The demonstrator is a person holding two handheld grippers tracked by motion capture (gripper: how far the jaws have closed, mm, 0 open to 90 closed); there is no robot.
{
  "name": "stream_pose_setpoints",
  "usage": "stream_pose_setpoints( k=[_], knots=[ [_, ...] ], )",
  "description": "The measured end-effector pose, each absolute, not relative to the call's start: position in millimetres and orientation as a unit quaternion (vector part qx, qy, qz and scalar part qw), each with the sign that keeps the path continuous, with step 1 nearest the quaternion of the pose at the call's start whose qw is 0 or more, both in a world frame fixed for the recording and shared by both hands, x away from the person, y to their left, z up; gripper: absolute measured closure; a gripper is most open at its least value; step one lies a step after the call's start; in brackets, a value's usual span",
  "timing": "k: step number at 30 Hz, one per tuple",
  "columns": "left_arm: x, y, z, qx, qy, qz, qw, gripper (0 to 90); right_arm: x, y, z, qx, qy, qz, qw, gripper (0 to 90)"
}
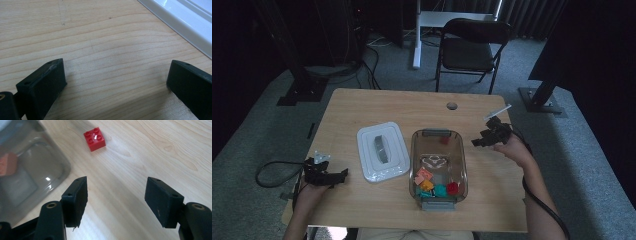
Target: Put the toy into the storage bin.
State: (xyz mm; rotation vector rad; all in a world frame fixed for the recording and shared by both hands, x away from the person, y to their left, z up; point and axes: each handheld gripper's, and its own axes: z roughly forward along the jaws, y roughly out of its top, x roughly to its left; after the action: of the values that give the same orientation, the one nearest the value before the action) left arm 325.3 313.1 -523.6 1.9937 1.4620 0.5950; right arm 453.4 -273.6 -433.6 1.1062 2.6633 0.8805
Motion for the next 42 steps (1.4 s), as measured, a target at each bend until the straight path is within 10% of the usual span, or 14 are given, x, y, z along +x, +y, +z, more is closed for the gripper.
stream_pose_setpoints(
  k=[32, 42],
  knots=[
    [325.4, 313.5, -523.6, 0.751, 0.547, 0.223, 0.296, 2.7, 513.2, -178.3, -486.2, 0.291, 0.918, 0.269, 0.026, 39.5],
    [325.4, 313.6, -523.7, 0.751, 0.547, 0.223, 0.296, 2.7, 512.8, -169.7, -496.2, 0.274, 0.925, 0.26, 0.046, 54.2]
  ],
)
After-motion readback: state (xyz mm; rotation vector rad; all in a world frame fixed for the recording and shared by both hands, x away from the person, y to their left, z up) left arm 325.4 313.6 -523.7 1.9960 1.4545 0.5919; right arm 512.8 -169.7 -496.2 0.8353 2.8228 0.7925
